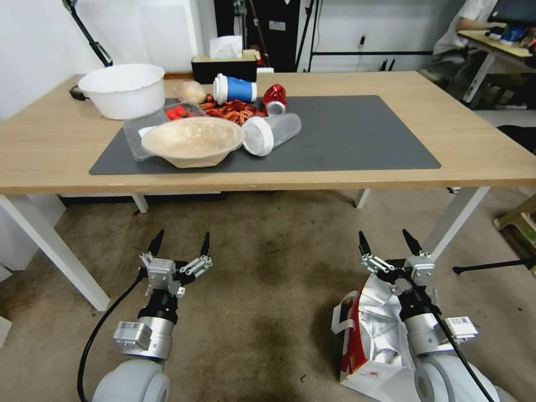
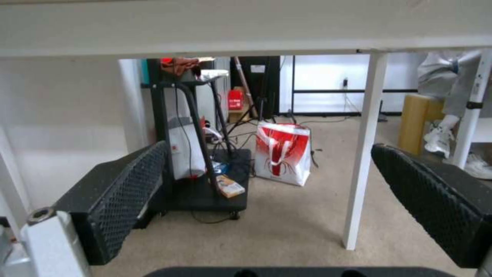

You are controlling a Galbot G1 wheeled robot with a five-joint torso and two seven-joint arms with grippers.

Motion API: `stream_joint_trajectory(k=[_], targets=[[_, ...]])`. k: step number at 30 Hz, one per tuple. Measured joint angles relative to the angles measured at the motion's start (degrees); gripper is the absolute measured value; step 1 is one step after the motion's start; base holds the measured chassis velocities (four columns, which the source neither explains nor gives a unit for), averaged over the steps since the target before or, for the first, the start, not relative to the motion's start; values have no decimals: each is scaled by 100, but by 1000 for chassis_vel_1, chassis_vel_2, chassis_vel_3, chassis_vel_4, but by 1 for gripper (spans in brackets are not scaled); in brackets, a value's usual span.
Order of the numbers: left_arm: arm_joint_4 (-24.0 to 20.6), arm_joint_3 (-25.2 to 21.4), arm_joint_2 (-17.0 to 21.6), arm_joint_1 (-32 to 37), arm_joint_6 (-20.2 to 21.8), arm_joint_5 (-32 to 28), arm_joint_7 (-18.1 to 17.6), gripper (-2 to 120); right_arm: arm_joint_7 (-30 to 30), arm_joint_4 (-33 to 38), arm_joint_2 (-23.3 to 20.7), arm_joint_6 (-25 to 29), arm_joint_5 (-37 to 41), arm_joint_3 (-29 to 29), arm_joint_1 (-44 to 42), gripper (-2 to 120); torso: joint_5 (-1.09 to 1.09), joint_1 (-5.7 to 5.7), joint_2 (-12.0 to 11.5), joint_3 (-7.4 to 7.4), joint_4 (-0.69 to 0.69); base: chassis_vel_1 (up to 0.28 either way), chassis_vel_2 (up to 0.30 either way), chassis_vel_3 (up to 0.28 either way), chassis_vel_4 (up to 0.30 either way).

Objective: Pick up the food delivery bag from the floor and place it on the table.

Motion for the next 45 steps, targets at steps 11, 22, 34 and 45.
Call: stream_joint_trajectory(k=[11,22,34,45], targets=[[17,14,-1,-16,10,3,24,100,4,8,10,0,8,11,-8,100,0,-113,-326,-213,0,0,0,0,0],[22,17,-2,-20,17,3,87,100,9,-20,9,-1,17,25,28,100,0,-214,-610,-397,0,0,0,0,0],[31,14,-20,-2,19,21,115,100,3,-49,-4,-1,59,62,25,100,0,-292,-883,-589,0,0,0,0,0],[36,23,-28,12,9,42,120,100,1,-75,22,49,83,74,-24,100,0,-351,-1125,-773,0,0,0,0,0]])
